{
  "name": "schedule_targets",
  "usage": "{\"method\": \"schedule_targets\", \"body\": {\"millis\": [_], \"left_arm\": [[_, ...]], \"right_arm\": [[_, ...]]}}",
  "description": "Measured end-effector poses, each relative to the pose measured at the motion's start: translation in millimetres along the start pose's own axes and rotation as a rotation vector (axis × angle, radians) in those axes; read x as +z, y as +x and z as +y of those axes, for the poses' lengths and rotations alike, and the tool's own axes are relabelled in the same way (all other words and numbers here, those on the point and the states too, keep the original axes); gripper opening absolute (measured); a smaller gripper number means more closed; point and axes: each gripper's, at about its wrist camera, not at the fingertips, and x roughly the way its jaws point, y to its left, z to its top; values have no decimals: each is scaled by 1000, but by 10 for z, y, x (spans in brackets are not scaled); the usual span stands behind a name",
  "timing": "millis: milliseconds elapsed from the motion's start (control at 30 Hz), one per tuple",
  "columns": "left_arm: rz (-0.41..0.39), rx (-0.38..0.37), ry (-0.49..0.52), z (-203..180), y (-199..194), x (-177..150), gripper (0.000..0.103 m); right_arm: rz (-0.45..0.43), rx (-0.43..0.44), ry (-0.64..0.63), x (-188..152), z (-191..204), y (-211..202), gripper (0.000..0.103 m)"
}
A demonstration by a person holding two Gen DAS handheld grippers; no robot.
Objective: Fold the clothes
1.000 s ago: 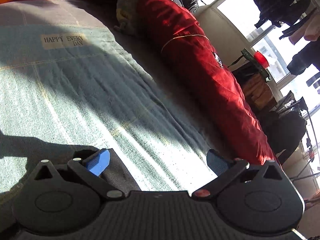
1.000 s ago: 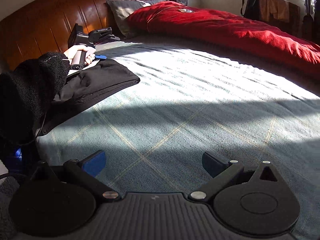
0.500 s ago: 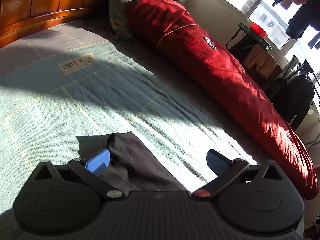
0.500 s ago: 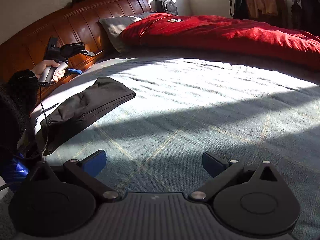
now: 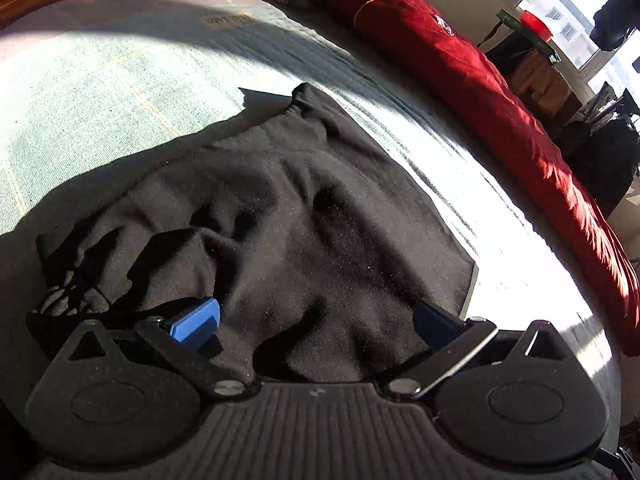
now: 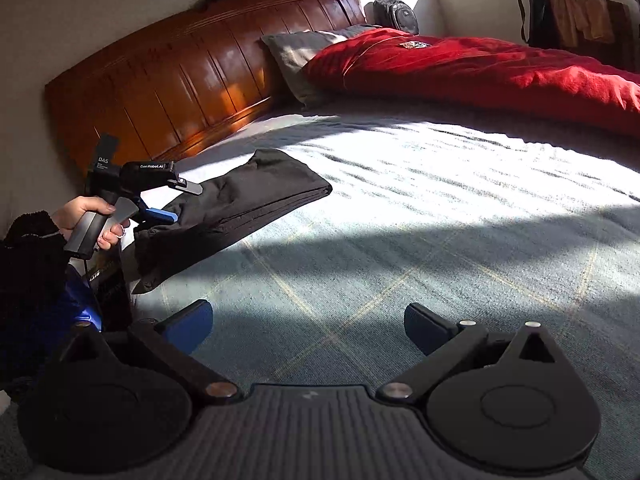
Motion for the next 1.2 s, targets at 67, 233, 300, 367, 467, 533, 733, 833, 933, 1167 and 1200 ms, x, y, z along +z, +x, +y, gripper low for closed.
{"method": "schedule_targets", "body": {"millis": [67, 233, 300, 367, 467, 533, 733, 833, 933, 1167, 1200], "left_arm": [[-44, 1, -3, -67, -134, -140, 102], [-103, -18, 105, -461, -250, -456, 102], [-105, 76, 141, -541, -175, -564, 102], [-85, 108, 109, -515, -127, -668, 102], [-139, 120, 90, -605, -295, -853, 102], [-193, 150, 118, -783, -468, -986, 102], [-309, 215, 274, -1444, -808, -1489, 102], [-317, 191, 287, -1693, -903, -1739, 102], [-315, 156, 270, -1820, -931, -1948, 102], [-367, 215, 200, -1526, -905, -1937, 103], [-377, 221, 202, -1447, -886, -1864, 102]], "right_arm": [[7, 28, -18, -18, 7, -21, 103], [4, 102, -51, -41, 11, -123, 103], [7, 120, -64, -48, -5, -158, 103], [15, 126, -78, -74, -31, -208, 103], [22, 127, -100, -140, -93, -318, 103], [20, 129, -101, -173, -160, -400, 103], [22, 145, -79, -182, -343, -486, 103], [34, 165, -85, -162, -348, -470, 103], [48, 185, -96, -149, -321, -417, 103], [122, 198, -124, -168, -223, -282, 103], [132, 194, -133, -173, -199, -263, 103]]}}
